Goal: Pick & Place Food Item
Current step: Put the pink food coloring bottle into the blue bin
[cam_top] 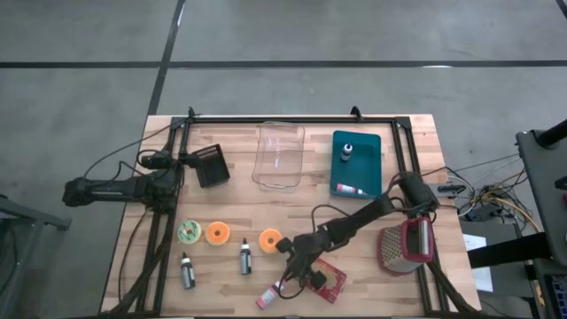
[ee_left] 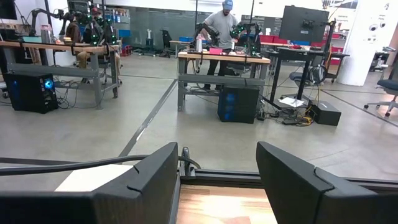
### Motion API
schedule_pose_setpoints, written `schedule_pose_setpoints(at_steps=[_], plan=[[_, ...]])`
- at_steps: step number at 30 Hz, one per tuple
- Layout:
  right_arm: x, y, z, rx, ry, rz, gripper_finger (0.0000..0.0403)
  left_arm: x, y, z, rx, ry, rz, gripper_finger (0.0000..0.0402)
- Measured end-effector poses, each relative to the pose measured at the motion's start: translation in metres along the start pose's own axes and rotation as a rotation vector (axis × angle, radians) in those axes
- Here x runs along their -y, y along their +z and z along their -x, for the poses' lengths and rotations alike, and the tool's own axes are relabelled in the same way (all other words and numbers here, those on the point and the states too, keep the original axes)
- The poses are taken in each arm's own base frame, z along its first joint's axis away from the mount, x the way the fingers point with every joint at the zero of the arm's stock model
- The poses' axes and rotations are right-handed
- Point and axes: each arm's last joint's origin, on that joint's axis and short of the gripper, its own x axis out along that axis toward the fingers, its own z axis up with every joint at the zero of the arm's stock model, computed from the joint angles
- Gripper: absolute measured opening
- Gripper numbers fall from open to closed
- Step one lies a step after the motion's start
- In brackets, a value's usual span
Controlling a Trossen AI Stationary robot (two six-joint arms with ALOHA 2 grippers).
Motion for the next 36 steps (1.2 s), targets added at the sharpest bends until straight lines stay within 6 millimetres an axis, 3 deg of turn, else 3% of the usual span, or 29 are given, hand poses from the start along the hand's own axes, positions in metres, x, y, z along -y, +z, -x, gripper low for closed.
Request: schedule_pose_setpoints(at_steps=[17,26,36], plan=[[-0.002,0.030,0.042,-0.081,-0.055,-0.095,0.0013,0.000,0.000,0.000,0.000,0.000,-0.001,0.0223],[-0.007,0.031,0.057,-0.189,-0.069,-0.179,0.0013,0.000,0.000,0.000,0.000,0.000,-0.005,0.0223],[0.000,0.037,0.064,-0.177,-0.104,-0.179,0.0013,0.000,0.000,0.000,0.000,0.000,-0.006,0.0223]])
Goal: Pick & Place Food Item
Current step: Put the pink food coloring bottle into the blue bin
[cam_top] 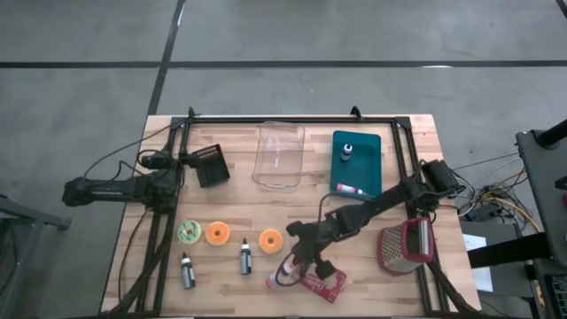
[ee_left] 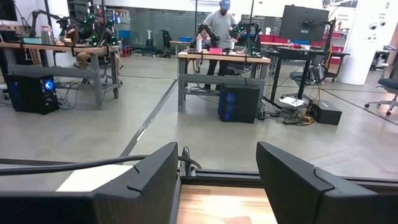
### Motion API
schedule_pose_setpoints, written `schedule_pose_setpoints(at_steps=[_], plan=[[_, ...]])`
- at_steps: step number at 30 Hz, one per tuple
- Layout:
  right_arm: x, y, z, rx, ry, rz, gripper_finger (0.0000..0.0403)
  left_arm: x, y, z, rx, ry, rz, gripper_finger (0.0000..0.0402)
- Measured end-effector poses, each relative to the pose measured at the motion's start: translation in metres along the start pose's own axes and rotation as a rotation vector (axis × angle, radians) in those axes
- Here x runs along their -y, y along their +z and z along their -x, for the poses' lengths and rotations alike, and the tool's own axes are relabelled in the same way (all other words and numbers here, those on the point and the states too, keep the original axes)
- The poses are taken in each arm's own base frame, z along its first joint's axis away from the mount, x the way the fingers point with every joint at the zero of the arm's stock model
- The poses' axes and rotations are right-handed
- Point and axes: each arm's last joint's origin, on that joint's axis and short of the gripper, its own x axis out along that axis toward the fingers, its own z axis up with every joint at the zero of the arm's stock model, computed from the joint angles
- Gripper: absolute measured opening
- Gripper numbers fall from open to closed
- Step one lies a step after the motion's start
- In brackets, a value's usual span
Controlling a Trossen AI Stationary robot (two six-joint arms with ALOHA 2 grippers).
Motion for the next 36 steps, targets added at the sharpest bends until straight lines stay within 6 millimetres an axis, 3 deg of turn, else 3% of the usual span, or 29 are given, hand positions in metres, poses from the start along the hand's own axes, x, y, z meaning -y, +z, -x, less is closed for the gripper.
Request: schedule_pose_setpoints(at_steps=[14,36], plan=[[-0.001,0.012,0.018,0.034,-0.009,0.004,0.0013,0.000,0.000,0.000,0.000,0.000,0.000,0.0223],[0.000,0.010,0.024,0.000,-0.062,-0.040,0.0013,0.000,0.000,0.000,0.000,0.000,0.000,0.0223]])
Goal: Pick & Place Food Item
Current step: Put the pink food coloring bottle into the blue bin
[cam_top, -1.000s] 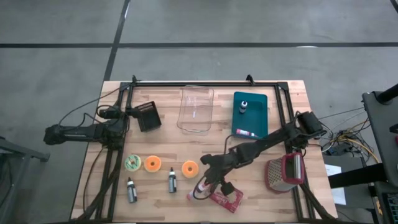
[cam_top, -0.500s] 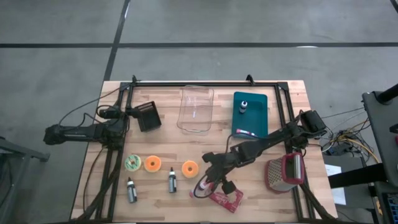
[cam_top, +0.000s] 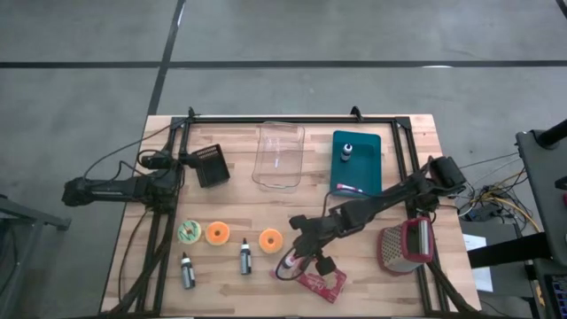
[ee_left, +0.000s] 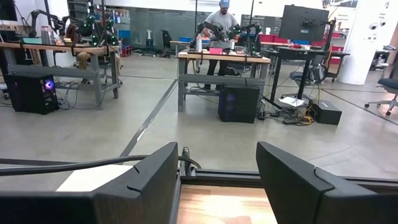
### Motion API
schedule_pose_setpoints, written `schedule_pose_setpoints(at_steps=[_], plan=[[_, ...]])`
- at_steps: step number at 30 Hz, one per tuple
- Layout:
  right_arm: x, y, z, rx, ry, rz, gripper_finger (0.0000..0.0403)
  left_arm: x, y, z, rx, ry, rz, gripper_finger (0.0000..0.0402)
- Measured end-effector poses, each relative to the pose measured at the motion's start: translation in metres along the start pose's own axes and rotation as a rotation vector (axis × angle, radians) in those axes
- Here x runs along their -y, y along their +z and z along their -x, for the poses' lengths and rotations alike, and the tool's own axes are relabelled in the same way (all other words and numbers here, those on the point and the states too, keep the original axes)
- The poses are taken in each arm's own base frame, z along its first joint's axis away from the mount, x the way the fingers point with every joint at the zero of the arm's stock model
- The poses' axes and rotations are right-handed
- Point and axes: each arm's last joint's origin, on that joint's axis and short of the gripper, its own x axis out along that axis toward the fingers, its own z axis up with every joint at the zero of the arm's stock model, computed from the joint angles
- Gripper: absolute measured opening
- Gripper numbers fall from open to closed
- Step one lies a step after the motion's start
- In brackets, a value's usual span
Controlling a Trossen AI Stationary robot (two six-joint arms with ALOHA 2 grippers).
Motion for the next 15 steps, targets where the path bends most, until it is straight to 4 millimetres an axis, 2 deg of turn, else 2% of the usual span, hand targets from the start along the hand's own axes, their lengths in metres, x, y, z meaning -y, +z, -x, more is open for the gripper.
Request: schedule_pose_setpoints(at_steps=[15], plan=[[-0.0015,0.0012,0.0097,-0.019,-0.002,0.003,0.0013,0.0000,0.0000,0.0000,0.000,0.000,0.000,0.0223]])
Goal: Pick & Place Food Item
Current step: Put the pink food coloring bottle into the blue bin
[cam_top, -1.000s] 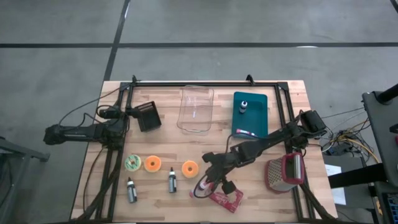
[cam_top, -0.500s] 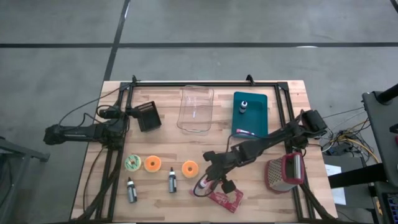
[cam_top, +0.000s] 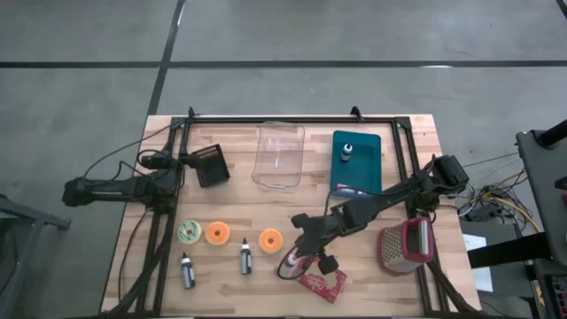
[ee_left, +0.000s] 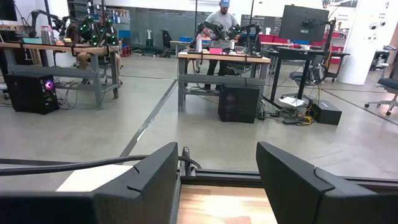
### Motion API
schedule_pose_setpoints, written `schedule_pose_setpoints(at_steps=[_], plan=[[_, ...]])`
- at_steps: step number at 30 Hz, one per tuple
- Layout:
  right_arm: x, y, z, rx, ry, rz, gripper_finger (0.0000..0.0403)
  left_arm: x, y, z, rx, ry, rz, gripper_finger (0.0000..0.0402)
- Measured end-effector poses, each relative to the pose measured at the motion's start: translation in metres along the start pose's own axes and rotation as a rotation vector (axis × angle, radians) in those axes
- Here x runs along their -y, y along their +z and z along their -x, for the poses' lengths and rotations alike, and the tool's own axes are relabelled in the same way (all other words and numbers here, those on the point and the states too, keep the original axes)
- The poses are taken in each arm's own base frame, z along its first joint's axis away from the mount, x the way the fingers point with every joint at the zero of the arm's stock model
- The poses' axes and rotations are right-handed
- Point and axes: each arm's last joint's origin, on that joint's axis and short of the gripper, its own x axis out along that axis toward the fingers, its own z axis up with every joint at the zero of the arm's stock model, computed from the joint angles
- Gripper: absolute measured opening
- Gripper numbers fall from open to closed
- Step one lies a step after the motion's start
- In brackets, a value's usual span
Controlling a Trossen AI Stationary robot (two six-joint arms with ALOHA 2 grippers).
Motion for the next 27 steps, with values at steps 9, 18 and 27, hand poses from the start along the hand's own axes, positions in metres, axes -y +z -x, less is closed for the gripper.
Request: schedule_pose_setpoints(at_steps=[9,18,27], plan=[[-0.002,0.008,0.019,0.037,-0.022,0.013,0.0013,0.000,0.000,0.000,0.000,0.000,0.000,0.0223],[-0.003,0.007,0.035,-0.003,-0.076,-0.019,0.0013,0.000,0.000,0.000,0.000,0.000,0.000,0.0223],[-0.004,0.005,0.055,-0.064,-0.131,-0.085,0.0013,0.000,0.000,0.000,0.000,0.000,-0.001,0.0223]])
